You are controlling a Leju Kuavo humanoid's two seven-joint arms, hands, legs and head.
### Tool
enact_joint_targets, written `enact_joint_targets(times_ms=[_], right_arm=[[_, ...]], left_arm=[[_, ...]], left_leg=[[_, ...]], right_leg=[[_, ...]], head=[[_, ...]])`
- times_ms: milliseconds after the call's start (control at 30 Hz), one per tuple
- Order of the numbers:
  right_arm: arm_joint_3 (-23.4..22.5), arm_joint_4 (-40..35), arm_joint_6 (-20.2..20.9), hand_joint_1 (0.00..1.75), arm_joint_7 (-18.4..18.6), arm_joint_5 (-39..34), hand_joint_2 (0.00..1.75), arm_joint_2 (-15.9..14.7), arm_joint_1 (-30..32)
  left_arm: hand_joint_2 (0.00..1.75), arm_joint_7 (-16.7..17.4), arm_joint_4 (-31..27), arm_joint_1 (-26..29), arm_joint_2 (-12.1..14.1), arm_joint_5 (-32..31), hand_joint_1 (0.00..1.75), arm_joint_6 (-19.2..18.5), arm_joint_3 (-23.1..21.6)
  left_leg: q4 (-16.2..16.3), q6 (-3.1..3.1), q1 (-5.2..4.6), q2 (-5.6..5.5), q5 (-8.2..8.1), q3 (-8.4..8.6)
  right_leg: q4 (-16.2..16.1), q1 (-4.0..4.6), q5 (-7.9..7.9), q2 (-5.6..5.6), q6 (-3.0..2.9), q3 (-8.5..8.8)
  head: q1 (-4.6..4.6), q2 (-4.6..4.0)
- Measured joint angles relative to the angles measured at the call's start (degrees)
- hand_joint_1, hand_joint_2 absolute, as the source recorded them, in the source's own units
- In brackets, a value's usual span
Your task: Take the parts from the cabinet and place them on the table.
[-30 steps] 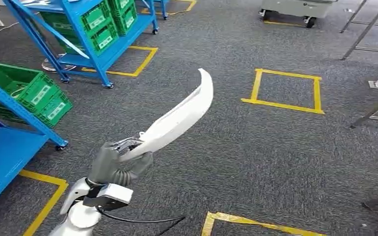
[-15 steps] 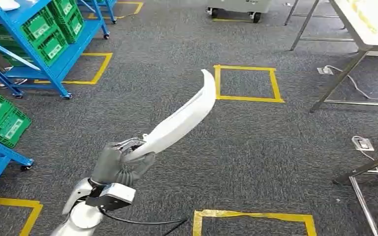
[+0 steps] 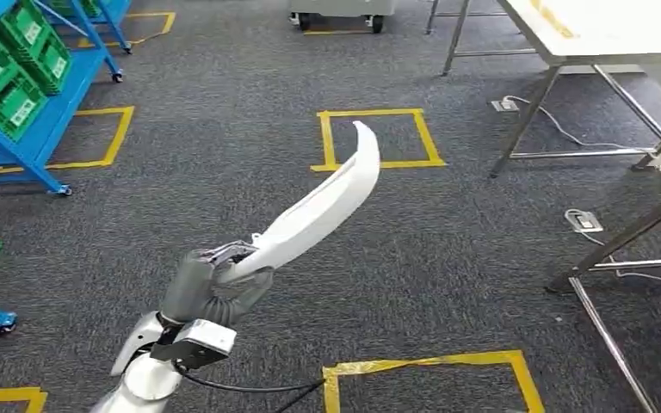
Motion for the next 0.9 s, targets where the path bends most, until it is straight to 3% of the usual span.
enact_joint_targets(times_ms=[33, 67, 100, 133, 200, 233, 267, 333, 367, 400, 433, 500, 533, 567, 600, 633, 700, 733, 767, 833, 867, 900], right_arm=[[0.0, 0.0, 0.0, 0.00, 0.0, 0.2, 0.00, 0.0, 0.0], [0.0, 0.0, 0.0, 0.00, 0.0, 0.4, 0.00, 0.0, 0.1], [-0.1, 0.0, 0.0, 0.00, 0.0, 0.7, 0.00, 0.0, 0.0], [-0.1, -0.1, 0.0, 0.00, 0.0, 1.2, 0.00, 0.0, -0.1], [-0.1, -0.1, 0.1, 0.00, 0.0, 2.3, 0.00, 0.0, -0.3], [-0.1, -0.1, 0.1, 0.00, 0.0, 2.6, 0.00, 0.0, -0.2], [-0.1, -0.1, 0.1, 0.00, 0.0, 2.9, 0.00, 0.0, -0.1], [-0.1, -0.1, 0.1, 0.00, 0.0, 3.0, 0.00, 0.1, -0.1], [-0.1, -0.1, 0.1, 0.00, 0.0, 3.1, 0.00, 0.2, -0.2], [-0.1, -0.1, 0.1, 0.00, 0.0, 3.1, 0.00, 0.3, -0.4], [-0.1, -0.1, 0.1, 0.00, 0.0, 3.4, 0.00, 0.3, -0.4], [-0.1, -0.1, 0.2, 0.00, -0.2, 4.3, 0.00, 0.4, 0.0], [-0.1, -0.1, 0.2, 0.00, -0.2, 4.7, 0.00, 0.4, 0.2], [-0.1, -0.1, 0.2, 0.00, -0.2, 5.3, 0.00, 0.4, 0.3], [-0.1, -0.1, 0.2, 0.00, -0.2, 5.7, 0.00, 0.5, 0.2], [-0.1, 0.0, 0.2, 0.00, -0.2, 6.1, 0.00, 0.6, -0.1], [0.1, 0.0, 0.2, 0.00, -0.2, 6.7, 0.00, 0.9, -0.4], [0.2, 0.0, 0.2, 0.00, -0.2, 6.9, 0.00, 0.9, -0.4], [0.2, 0.0, 0.2, 0.00, -0.2, 7.1, 0.00, 0.9, -0.3], [0.2, 0.0, 0.2, 0.00, -0.2, 7.3, 0.00, 0.9, -0.2], [0.2, 0.0, 0.2, 0.00, -0.2, 7.3, 0.00, 1.0, -0.3], [0.3, 0.0, 0.2, 0.00, -0.2, 7.5, 0.00, 1.3, -0.5]], left_arm=[[1.75, 0.0, -0.2, 0.0, -0.1, 0.1, 1.75, -0.1, 0.0], [1.75, 0.0, -0.3, 0.0, 0.0, 0.2, 1.75, -0.2, 0.0], [1.75, 0.0, -0.4, 0.1, 0.0, 0.3, 1.75, -0.1, 0.0], [1.75, 0.0, -0.5, 0.4, 0.2, 0.4, 1.75, 0.1, 0.0], [1.75, 0.0, -1.1, 1.8, 0.9, 0.8, 1.75, 0.2, 0.8], [1.75, -0.1, -1.4, 2.4, 1.1, 1.1, 1.75, 0.1, 1.2], [1.75, -0.1, -1.8, 2.7, 1.3, 1.3, 1.75, 0.0, 1.5], [1.75, -0.2, -2.5, 3.0, 1.5, 1.6, 1.75, 0.0, 1.7], [1.75, -0.2, -2.8, 3.1, 1.6, 1.6, 1.75, -0.1, 1.8], [1.75, -0.2, -3.2, 3.2, 1.7, 1.6, 1.75, -0.1, 2.0], [1.75, -0.2, -3.3, 3.3, 1.8, 1.6, 1.75, -0.1, 2.1], [1.75, -0.3, -3.8, 3.8, 1.8, 1.7, 1.75, 0.0, 2.6], [1.75, -0.6, -4.2, 4.2, 1.8, 1.8, 1.75, 0.0, 3.0], [1.75, -0.9, -4.6, 4.5, 1.8, 1.9, 1.75, 0.0, 3.3], [1.75, -1.3, -5.0, 5.1, 1.8, 2.3, 1.75, -0.1, 3.7], [1.75, -1.5, -5.4, 5.6, 1.9, 2.4, 1.75, -0.2, 4.4], [1.75, -2.0, -5.6, 6.6, 2.0, 2.7, 1.75, -0.3, 5.6], [1.75, -2.2, -5.7, 7.0, 2.1, 2.7, 1.75, -0.5, 6.1], [1.75, -2.3, -5.8, 7.3, 2.2, 2.8, 1.75, -0.6, 6.5], [1.75, -2.5, -6.0, 7.7, 2.3, 2.8, 1.75, -0.8, 7.3], [1.75, -2.6, -6.1, 7.8, 2.3, 2.9, 1.75, -0.9, 7.5], [1.75, -2.7, -6.3, 7.8, 2.3, 2.9, 1.75, -1.0, 7.8]], left_leg=[[0.0, -0.49, 0.12, 0.40, -0.34, 0.12], [0.8, -0.72, 0.36, -1.75, -1.11, -0.03], [3.7, -0.71, 0.34, -3.87, -3.09, -1.38], [8.1, -0.72, 0.33, -4.94, -5.35, -3.52], [17.2, -0.61, 0.27, -5.71, -8.38, -8.44], [18.2, -0.43, 0.19, -5.86, -7.89, -9.37], [16.9, -0.22, 0.11, -5.95, -6.12, -9.17], [8.4, 0.41, 0.00, -6.64, -0.35, -5.66], [3.7, 0.69, 0.01, -8.87, 1.89, -3.52], [1.1, 1.04, 0.07, -10.94, 1.91, -2.47], [0.4, 0.73, 0.22, -10.37, 1.44, -2.21], [0.4, 1.17, -0.15, -9.76, 1.46, -2.27], [-0.2, 1.61, 0.14, -8.96, 1.80, -2.04], [-0.6, 1.85, 0.23, -8.23, 1.98, -1.66], [-0.7, 2.19, 0.20, -7.68, 1.83, -1.44], [-0.7, 2.34, 0.13, -6.80, 1.72, -1.33], [-0.7, 2.51, 0.06, -5.10, 1.51, -1.20], [-0.7, 2.47, 0.07, -4.27, 1.42, -1.15], [-0.7, 2.35, 0.08, -3.68, 1.31, -1.05], [-0.6, 1.78, 0.23, -2.43, 0.92, -0.57], [-0.6, 1.41, 0.26, -1.97, 0.65, -0.20], [-0.4, 0.90, -0.32, -1.57, 0.31, -0.11]], right_leg=[[-0.3, -0.14, 0.20, 0.74, -0.51, 0.32], [-0.5, -0.37, 0.32, 1.31, -0.78, 0.44], [-0.6, -0.46, 0.39, 1.80, -1.14, 0.45], [-0.6, -0.45, 0.39, 2.37, -1.39, 0.43], [-0.6, -0.29, 0.30, 4.18, -1.59, 0.43], [-0.6, -0.24, 0.28, 5.04, -1.62, 0.48], [-0.6, -0.23, 0.27, 5.85, -1.62, 0.54], [-0.6, -0.28, 0.28, 7.48, -1.57, 0.75], [-0.6, -0.43, 0.27, 8.08, -1.42, 0.73], [-0.2, -0.11, 0.18, 8.75, -1.02, 0.46], [-0.2, -0.31, 0.28, 9.25, -0.70, 0.12], [-0.8, -0.76, 0.64, 10.31, 0.15, -0.07], [-0.8, -0.65, 0.65, 10.70, 0.54, -0.60], [0.0, -0.45, 0.23, 7.58, 0.45, -0.59], [2.3, -0.19, -1.36, 4.48, 0.63, -1.66], [6.2, -0.25, -3.51, 3.23, 0.90, -3.53], [14.9, -0.49, -7.08, 2.45, 1.27, -7.80], [17.0, -0.64, -7.32, 2.31, 1.48, -8.92], [16.1, -0.80, -6.23, 2.24, 1.64, -8.42], [6.8, -1.10, -1.42, 1.18, 1.97, -3.40], [1.6, -1.13, 0.50, -0.77, 2.23, -0.33], [0.1, -0.53, -0.45, -2.57, 2.18, 0.66]], head=[[-0.07, 0.00], [-0.18, 0.00], [-0.40, 0.00], [-0.63, 0.00], [-0.74, 0.00], [-0.70, 0.00], [-0.74, 0.00], [-0.72, 0.00], [-0.70, 0.00], [-0.68, 0.00], [-0.61, 0.00], [-0.70, 0.00], [-0.59, 0.00], [-0.61, 0.00], [-0.11, 0.00], [-0.07, 0.00], [-0.11, 0.00], [-0.07, 0.00], [-0.13, 0.00], [-0.15, 0.00], [-0.11, 0.00], [-0.02, 0.00]])
